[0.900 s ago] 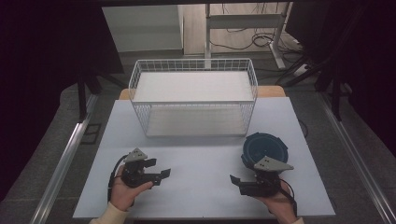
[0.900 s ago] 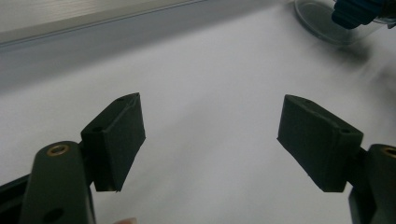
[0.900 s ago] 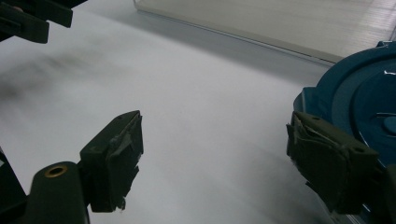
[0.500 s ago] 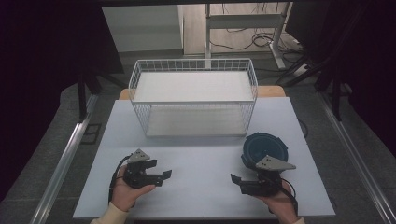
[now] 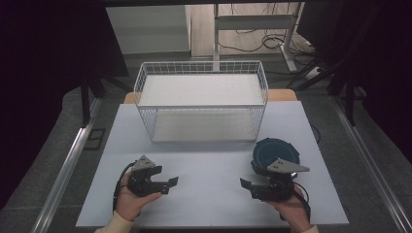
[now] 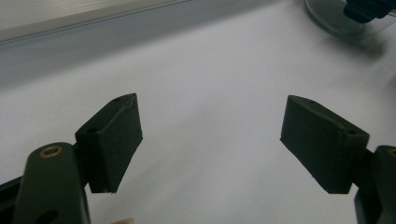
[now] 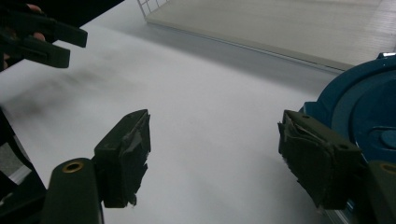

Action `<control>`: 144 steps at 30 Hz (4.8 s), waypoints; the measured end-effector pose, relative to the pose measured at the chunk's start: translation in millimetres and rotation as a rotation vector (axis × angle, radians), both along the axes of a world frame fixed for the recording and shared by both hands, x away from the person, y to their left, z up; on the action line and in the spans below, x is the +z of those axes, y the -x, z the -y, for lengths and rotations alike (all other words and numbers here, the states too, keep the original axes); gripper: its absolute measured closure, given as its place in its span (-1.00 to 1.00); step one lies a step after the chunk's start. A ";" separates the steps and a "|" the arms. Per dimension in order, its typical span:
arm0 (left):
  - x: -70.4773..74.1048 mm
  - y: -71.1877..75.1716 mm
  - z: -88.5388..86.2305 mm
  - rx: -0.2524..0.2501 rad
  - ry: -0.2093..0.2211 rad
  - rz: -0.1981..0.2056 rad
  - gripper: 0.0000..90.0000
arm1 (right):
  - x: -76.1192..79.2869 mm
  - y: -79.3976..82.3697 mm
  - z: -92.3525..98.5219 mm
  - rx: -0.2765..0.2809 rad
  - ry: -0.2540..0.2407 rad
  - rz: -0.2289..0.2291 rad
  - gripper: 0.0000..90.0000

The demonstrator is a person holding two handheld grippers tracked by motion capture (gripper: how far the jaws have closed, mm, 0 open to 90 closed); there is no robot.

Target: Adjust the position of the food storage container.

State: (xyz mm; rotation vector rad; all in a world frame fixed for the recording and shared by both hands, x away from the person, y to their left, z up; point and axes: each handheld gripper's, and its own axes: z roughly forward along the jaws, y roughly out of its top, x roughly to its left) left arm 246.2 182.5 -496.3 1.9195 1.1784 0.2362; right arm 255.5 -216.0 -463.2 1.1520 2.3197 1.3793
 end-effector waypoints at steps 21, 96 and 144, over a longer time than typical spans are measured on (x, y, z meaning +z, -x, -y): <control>1.3 -1.4 -1.3 -0.010 -0.019 -0.002 -0.58 | 32.1 -37.9 11.6 -0.035 0.040 0.019 -0.25; -4.6 -3.9 4.1 -0.016 -0.055 -0.023 -0.54 | -7.4 -103.1 126.3 -0.368 0.285 -0.087 1.00; -3.9 -3.3 2.7 -0.019 -0.056 -0.015 -0.54 | -10.4 -65.5 32.2 -0.091 0.255 -0.153 1.00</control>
